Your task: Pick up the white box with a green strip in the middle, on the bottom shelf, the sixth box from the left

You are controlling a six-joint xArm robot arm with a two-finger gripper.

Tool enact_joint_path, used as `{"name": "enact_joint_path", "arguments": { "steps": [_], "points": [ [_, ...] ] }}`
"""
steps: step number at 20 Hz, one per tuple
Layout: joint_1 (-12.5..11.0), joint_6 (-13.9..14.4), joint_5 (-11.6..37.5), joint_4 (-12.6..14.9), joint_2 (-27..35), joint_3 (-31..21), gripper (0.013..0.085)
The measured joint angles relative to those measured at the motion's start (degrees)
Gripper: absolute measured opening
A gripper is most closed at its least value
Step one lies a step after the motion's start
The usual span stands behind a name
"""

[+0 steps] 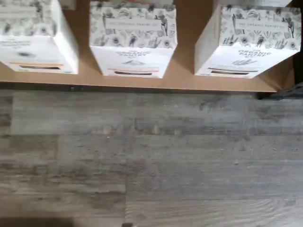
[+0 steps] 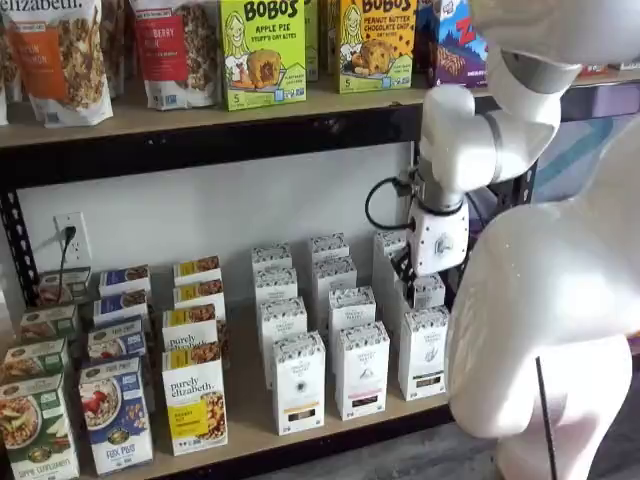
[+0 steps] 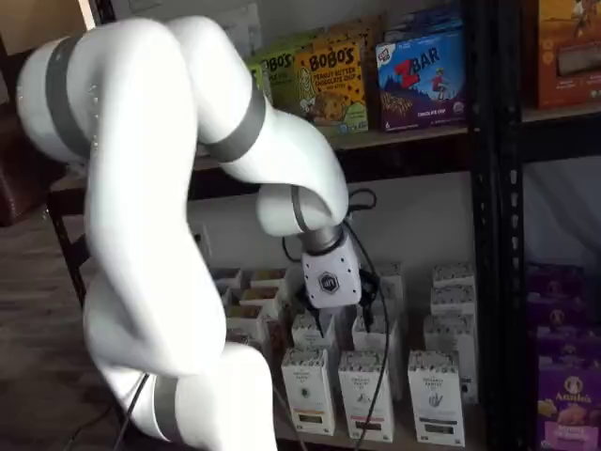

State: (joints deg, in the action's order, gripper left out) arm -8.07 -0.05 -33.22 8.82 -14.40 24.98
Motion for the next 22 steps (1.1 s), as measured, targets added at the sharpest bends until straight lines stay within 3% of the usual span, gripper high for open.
{"name": "enact_joint_path", "arguments": {
  "steps": [3,9,12,14,17,19,22],
  "points": [
    [0.03,4.94,3.55,5.41,5.63,1.49,0.0850],
    [0.53,4.42,11.18,3.51,12.84,3.30,0.0850],
    [0.63,7.60,12.67,6.71,16.80,5.57,0.0850],
    [1.04,4.49,13.01,3.05,19.12,7.04,0.0850],
    [1.88,-3.41,15.00,-6.28,23.27,9.43,0.0850],
    [1.82,-3.21,16.14,-6.05,26.37,11.48,0.0850],
    [1.16,-0.94,18.13,-3.05,30.98,14.65,0.0850]
  ]
}}
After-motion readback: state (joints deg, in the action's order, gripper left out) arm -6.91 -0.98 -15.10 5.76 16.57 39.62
